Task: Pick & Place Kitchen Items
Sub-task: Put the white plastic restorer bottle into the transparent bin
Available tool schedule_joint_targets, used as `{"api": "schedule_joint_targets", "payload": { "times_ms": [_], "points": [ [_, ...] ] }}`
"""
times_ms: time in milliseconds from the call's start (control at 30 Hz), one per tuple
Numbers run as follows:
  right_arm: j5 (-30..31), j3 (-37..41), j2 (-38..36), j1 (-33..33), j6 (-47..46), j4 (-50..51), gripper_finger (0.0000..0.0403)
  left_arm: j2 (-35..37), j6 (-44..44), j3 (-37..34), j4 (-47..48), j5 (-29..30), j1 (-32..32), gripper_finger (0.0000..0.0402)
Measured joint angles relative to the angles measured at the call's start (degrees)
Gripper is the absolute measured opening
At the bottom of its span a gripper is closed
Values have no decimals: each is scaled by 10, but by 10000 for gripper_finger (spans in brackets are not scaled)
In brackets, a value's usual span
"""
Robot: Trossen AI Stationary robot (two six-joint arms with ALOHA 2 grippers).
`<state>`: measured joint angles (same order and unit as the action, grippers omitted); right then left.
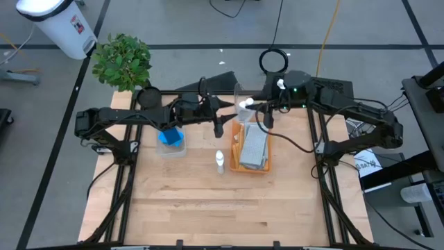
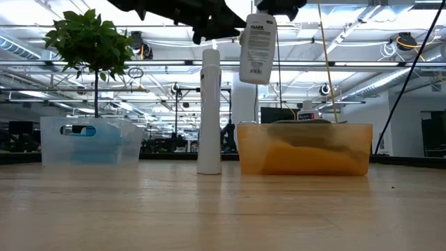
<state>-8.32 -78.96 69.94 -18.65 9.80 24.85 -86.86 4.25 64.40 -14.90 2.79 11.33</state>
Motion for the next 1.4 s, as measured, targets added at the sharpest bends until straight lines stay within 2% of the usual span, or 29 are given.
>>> {"api": "schedule_joint_targets", "payload": {
  "times_ms": [133, 300, 367, 700, 900, 1067, 1400],
  "points": [
    [5, 12, -10, -4, -2, 4, 82, -1, -17, 0, 2, 21, 3, 242],
    [82, 27, -13, -32, 16, -1, 82, -1, -18, 0, 2, 22, 2, 268],
    [85, 38, -13, -53, 16, -12, 82, -1, -18, 0, 1, 22, 2, 273],
    [83, 175, -12, -205, 7, -182, 82, -1, -18, 0, 2, 22, 2, 278],
    [81, 258, 1, -270, -1, -271, 82, -1, -18, 0, 2, 23, 2, 278],
    [81, 292, 19, -295, -16, -312, 82, -1, -18, 0, 2, 23, 2, 278],
    [82, 295, 69, -298, -33, -328, 82, -2, -18, 0, 2, 22, 2, 278]
  ]
}}
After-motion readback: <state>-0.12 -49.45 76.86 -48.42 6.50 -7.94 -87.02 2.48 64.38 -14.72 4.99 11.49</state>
